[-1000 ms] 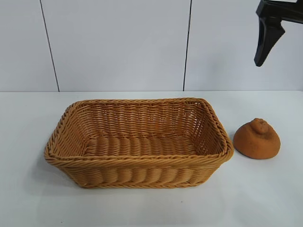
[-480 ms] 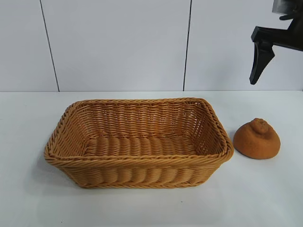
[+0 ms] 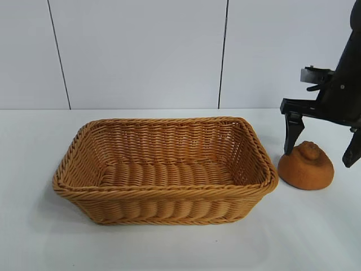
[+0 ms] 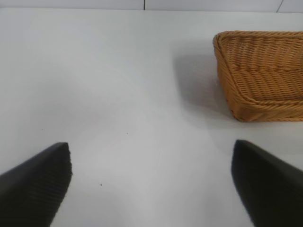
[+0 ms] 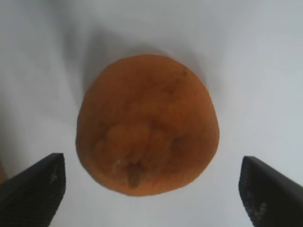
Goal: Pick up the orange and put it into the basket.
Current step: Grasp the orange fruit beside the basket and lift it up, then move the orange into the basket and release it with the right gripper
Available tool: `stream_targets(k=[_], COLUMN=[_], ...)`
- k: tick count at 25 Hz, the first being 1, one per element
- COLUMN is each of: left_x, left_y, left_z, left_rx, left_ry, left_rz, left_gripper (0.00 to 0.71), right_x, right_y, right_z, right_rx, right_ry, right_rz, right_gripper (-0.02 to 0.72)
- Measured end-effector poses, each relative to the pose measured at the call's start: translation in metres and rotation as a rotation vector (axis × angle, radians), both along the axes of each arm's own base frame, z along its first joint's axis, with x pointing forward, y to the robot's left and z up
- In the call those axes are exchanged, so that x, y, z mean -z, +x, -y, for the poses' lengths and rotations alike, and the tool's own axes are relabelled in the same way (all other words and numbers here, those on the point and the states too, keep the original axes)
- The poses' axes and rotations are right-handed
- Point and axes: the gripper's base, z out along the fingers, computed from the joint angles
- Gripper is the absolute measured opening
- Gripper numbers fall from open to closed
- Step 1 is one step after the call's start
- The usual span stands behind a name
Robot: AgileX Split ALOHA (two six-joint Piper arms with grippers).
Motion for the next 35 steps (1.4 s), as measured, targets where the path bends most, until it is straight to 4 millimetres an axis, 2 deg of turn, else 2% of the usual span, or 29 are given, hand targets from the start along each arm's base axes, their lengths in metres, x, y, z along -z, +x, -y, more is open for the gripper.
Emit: stream_targets(k=[4,6,7,11,12,13,18,24,28,31,35], left_x=[0.0,0.0,0.0,0.0,0.0,0.0,0.0,0.0,0.0,0.0,0.0], left_y=[0.0,0.0,0.0,0.0,0.0,0.0,0.0,0.0,0.0,0.0,0.0], left_z=[0.0,0.0,0.0,0.0,0.0,0.0,0.0,0.0,0.0,0.0,0.0], left_rx=[0.0,0.0,0.0,0.0,0.0,0.0,0.0,0.0,0.0,0.0,0.0], left_ry=[0.0,0.0,0.0,0.0,0.0,0.0,0.0,0.0,0.0,0.0,0.0], left_rz=[0.0,0.0,0.0,0.0,0.0,0.0,0.0,0.0,0.0,0.0,0.0], left_gripper=[0.651,0.651,0.651,0.651,0.651,0.651,0.651,0.651,0.651,0.651,0.651], right_x=[0.009,0.009,0.009,0.009,0.008,0.005,-0.024,-0.094,-0.13,-0.146,-0.148], right_y=[0.004,0.005,0.005,0.003,0.003,0.003,0.0,-0.015,-0.028,-0.036,-0.043], right_z=[0.0,0.0,0.0,0.0,0.0,0.0,0.0,0.0,-0.004,-0.015,-0.044], right_rx=[0.007,0.01,0.011,0.007,0.004,0.0,-0.004,0.004,0.014,-0.014,-0.094], right_ry=[-0.001,-0.001,-0.001,-0.002,-0.002,-0.001,0.004,0.035,0.086,0.119,0.143], right_rz=[0.022,0.024,0.024,0.01,0.006,0.01,0.07,0.228,0.316,0.356,0.356], right_gripper=[0.675,0.613,0.557,0.136,0.064,0.034,0.037,0.037,0.037,0.037,0.037])
